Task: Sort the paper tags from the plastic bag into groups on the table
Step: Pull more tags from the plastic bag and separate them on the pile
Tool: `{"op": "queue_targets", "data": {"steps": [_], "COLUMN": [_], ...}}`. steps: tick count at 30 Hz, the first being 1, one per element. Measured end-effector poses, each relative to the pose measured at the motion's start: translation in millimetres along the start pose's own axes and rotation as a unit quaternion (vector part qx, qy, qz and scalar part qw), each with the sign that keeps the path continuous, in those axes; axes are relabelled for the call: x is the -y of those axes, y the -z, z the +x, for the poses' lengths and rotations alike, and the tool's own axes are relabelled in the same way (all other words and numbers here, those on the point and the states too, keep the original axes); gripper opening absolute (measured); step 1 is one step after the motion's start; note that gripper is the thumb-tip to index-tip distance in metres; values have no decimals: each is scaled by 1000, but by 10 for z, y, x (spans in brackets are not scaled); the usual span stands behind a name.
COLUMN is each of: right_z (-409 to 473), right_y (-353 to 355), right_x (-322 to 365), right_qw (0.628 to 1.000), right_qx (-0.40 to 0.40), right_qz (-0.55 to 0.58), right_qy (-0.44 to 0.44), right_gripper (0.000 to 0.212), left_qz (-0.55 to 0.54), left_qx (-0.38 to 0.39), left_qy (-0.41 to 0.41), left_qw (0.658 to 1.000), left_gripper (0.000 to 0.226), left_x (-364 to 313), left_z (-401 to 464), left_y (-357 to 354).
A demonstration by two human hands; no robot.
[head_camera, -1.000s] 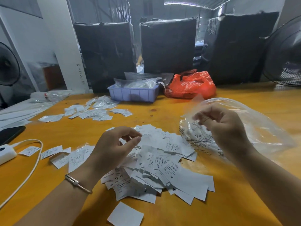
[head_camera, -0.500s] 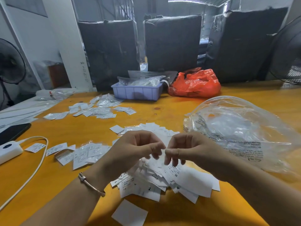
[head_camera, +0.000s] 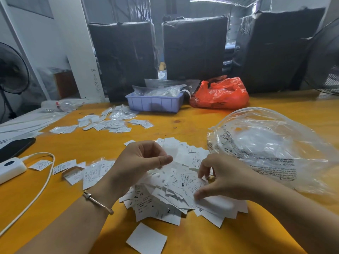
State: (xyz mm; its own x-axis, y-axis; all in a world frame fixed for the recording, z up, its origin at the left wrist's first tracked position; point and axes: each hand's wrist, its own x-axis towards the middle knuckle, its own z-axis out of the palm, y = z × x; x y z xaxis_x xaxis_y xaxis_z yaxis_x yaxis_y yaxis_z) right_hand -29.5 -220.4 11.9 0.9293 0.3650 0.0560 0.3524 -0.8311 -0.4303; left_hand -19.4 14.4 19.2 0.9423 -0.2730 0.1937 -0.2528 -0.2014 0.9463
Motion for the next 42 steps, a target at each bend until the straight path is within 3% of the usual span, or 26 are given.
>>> {"op": "queue_targets", "data": {"steps": [4, 15, 22, 25, 30, 36, 42], "right_z": [-10, -37, 34, 66, 86, 2, -120], "right_y": [-3, -20, -32, -16, 9, 109, 236], "right_x": [26, 98, -18, -59, -69, 6, 161], "right_qw": [1000, 998, 993, 972, 904, 874, 855], "right_qx": [1, -48, -92, -164, -274, -275, -273], "right_qz": [-8, -49, 74, 170, 328, 398, 422], "right_qy": [-11, 3, 5, 19, 21, 41, 128], "right_gripper": [48, 32, 16, 12, 12, 14, 19], "left_qz": [4, 15, 16, 15, 15, 7, 30], "left_qx": [4, -5, 2, 8, 16, 52, 71], "left_qy": [-2, 3, 3, 1, -17, -37, -52], "left_qw": [1000, 1000, 1000, 1000, 1000, 998, 996], "left_gripper": [17, 22, 18, 19, 25, 19, 19], "left_x": [3, 20, 37, 43, 25, -17, -25], "left_z": [-3, 0, 4, -2, -3, -28, -34], "left_y": [-18, -37, -37, -38, -58, -81, -94]}}
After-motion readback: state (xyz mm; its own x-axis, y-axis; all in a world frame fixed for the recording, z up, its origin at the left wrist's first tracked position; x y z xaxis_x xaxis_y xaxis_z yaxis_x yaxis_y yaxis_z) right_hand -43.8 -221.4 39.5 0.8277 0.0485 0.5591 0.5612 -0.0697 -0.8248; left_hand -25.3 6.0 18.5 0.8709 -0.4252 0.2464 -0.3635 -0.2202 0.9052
